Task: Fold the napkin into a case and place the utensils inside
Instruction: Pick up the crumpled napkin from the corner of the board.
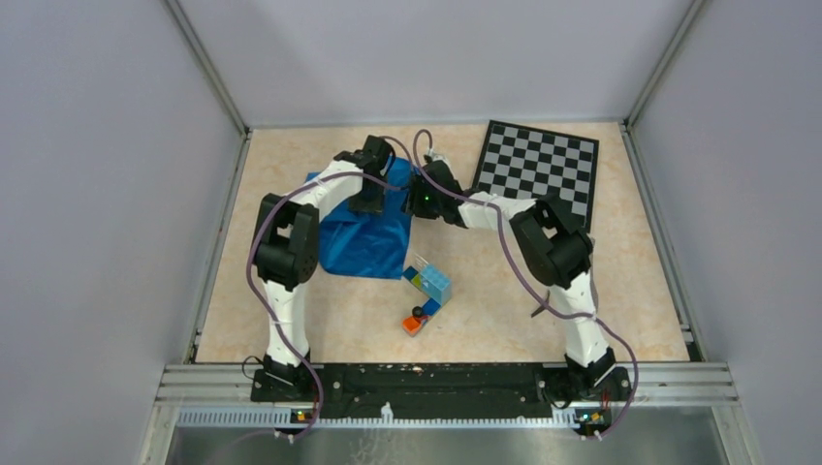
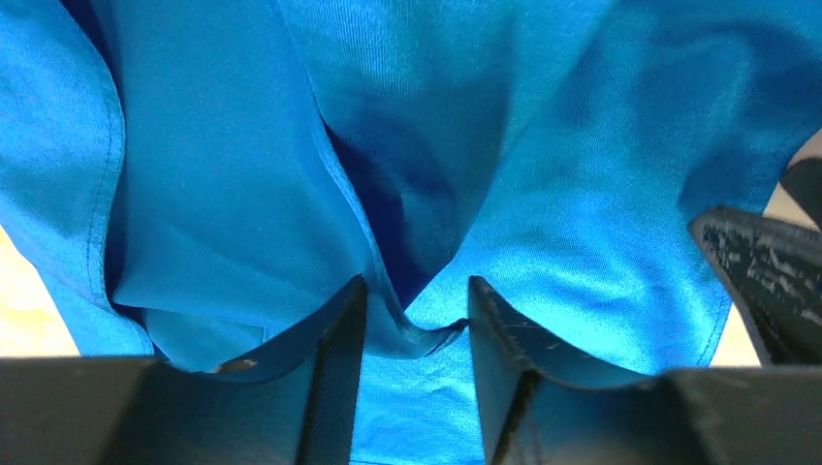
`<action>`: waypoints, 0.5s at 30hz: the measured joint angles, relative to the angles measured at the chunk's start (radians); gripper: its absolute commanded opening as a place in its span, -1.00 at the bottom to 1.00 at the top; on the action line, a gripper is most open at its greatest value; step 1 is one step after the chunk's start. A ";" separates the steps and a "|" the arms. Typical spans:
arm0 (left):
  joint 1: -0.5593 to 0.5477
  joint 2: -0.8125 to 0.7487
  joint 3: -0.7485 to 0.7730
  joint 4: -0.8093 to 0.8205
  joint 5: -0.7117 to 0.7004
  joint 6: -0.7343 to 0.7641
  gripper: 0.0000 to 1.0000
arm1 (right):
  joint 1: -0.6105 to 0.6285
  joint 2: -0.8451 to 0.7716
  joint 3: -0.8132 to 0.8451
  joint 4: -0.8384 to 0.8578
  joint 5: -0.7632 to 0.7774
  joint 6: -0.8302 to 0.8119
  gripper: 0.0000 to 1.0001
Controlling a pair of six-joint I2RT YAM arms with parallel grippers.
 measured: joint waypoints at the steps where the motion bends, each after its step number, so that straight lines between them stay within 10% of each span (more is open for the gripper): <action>1: 0.000 0.004 0.000 -0.006 -0.004 0.000 -0.13 | -0.002 0.018 0.027 -0.003 0.006 0.000 -0.26; 15: 0.046 -0.048 0.002 -0.008 -0.027 -0.003 -0.90 | -0.042 0.238 0.395 -0.145 0.062 -0.002 -0.77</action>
